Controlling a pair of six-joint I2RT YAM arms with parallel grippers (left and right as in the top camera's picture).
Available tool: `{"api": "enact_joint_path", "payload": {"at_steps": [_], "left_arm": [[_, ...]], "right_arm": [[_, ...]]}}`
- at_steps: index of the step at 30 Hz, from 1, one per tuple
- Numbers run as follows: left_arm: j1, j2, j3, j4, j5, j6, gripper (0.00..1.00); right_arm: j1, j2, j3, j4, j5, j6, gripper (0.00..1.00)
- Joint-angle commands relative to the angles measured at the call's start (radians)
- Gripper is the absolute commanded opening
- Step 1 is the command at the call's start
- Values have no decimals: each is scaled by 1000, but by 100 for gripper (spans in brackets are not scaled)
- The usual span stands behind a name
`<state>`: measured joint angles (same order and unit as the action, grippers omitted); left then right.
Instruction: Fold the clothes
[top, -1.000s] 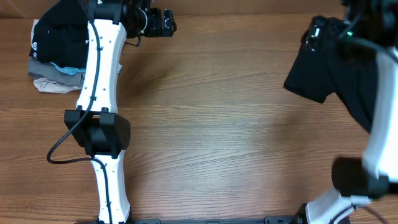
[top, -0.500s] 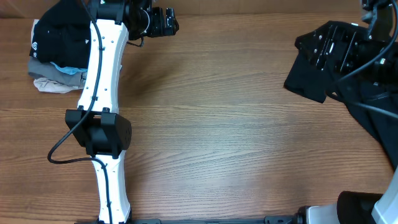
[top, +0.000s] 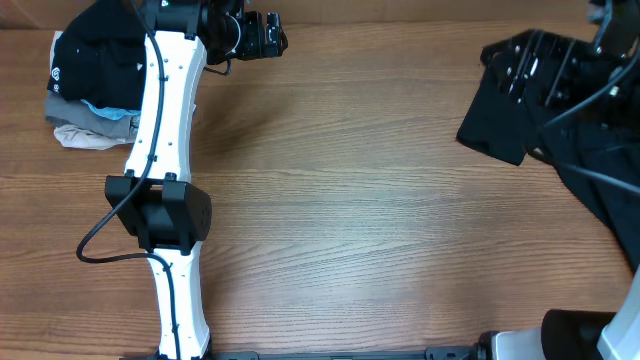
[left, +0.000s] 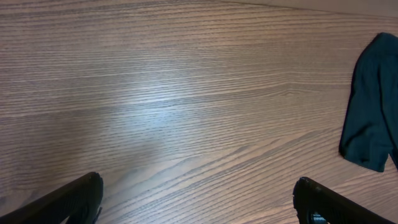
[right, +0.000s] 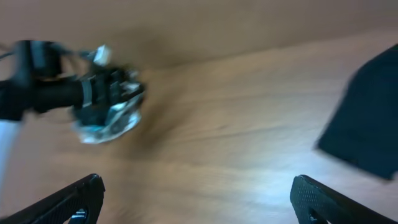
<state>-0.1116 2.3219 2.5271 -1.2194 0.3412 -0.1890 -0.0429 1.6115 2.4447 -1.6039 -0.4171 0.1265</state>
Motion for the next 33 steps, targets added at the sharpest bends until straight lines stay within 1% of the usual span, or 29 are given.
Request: {"api": "enact_joint_path", "payload": {"at_steps": [1, 5, 8, 15, 24, 28, 33], "left_arm": [[0, -10, 14, 0, 7, -17, 100], [0, -10, 14, 1, 7, -17, 100], [0, -10, 14, 1, 7, -17, 100], [0, -10, 14, 1, 7, -17, 100], [0, -10, 14, 1, 7, -17, 100], [0, -10, 14, 0, 7, -17, 100], [0, -10, 14, 0, 7, -17, 100]], "right_arm": [[59, -76, -32, 64, 208, -119, 100], [63, -154, -149, 216, 207, -212, 100], [63, -238, -304, 361, 207, -240, 100], [63, -505, -860, 750, 169, -240, 100], [63, -921, -1667, 1359, 146, -237, 100], [63, -1094, -1917, 1499, 147, -217, 100], [63, -1287, -2152, 1580, 157, -198, 100]]}}
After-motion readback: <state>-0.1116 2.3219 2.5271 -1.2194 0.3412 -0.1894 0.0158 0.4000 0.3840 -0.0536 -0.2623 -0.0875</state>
